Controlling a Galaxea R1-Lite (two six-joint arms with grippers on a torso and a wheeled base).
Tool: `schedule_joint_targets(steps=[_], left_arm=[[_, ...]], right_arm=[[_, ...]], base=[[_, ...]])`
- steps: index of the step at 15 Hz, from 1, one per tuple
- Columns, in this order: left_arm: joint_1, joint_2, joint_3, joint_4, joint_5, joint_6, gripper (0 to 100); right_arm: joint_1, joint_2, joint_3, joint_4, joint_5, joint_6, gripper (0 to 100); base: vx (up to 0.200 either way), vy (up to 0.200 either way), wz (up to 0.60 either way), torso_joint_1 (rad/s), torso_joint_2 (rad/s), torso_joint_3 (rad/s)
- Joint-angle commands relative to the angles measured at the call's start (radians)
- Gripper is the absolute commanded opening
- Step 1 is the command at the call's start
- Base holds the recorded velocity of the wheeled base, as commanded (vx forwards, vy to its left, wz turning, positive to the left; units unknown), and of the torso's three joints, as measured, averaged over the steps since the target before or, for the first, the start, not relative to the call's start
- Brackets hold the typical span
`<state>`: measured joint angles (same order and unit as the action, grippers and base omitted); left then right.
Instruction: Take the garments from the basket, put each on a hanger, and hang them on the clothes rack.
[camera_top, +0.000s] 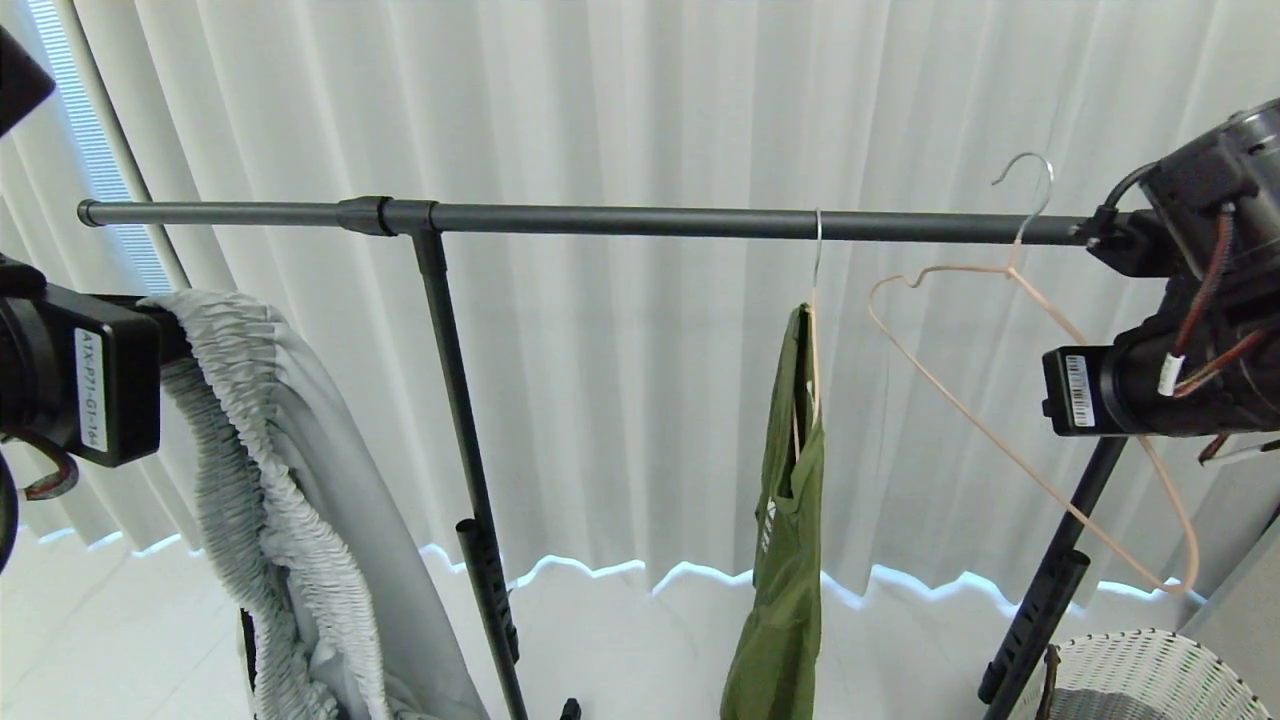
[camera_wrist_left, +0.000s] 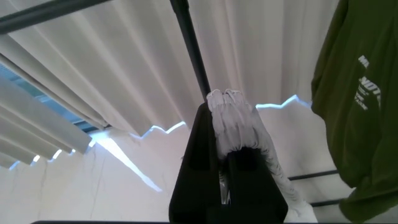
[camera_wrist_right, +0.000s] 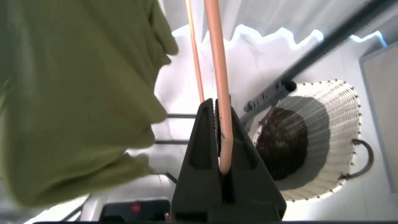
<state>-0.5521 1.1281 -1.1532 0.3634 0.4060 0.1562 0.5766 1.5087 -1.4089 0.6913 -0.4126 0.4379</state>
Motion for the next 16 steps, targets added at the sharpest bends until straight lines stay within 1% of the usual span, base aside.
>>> schedule_joint_targets(steps=[1,5,7,9,11,13,14,16], left_arm=[[0.0,-0.001,0.006,0.0,0.001,0.002,0],[0.0,-0.004,0.013,0.0,0.001,0.002,0],[0.001,-0.004,0.047,-0.001,0.001,0.0,0],[0.001,-0.005,0.086,-0.009,0.001,-0.003,0],[0.001,-0.004,0.121,-0.046,0.001,-0.001,0],[0.0,-0.002,0.153,-0.077,0.001,0.0,0],[0.0,-0.002,0.164,-0.086,0.001,0.0,0],[-0.003,-0.004,0.178,-0.093,0.001,0.002,0]], right_arm=[[0.009,-0.096,0.042,0.005,0.0,-0.001,0],[0.034,-0.205,0.125,0.022,0.0,-0.016,0],[0.039,-0.246,0.18,0.008,0.0,-0.024,0],[0.075,-0.28,0.222,-0.022,0.0,-0.024,0],[0.117,-0.305,0.242,-0.075,0.006,-0.024,0],[0.198,-0.32,0.268,-0.156,0.009,-0.027,0],[0.235,-0.321,0.274,-0.177,0.009,-0.033,0],[0.361,-0.335,0.301,-0.223,0.011,-0.067,0]], base=[[-0.2,0.0,0.0,0.002,0.0,0.002],[-0.2,0.0,0.0,0.005,0.0,0.002],[-0.2,0.0,0.0,-0.007,0.0,0.002],[-0.2,0.0,0.0,0.002,0.0,0.005],[-0.2,0.0,0.0,0.0,0.0,0.002],[-0.2,0.0,0.0,0.002,0.0,0.007],[0.0,0.0,0.0,0.0,0.0,0.0],[0.0,0.0,0.0,0.0,0.0,0.0]])
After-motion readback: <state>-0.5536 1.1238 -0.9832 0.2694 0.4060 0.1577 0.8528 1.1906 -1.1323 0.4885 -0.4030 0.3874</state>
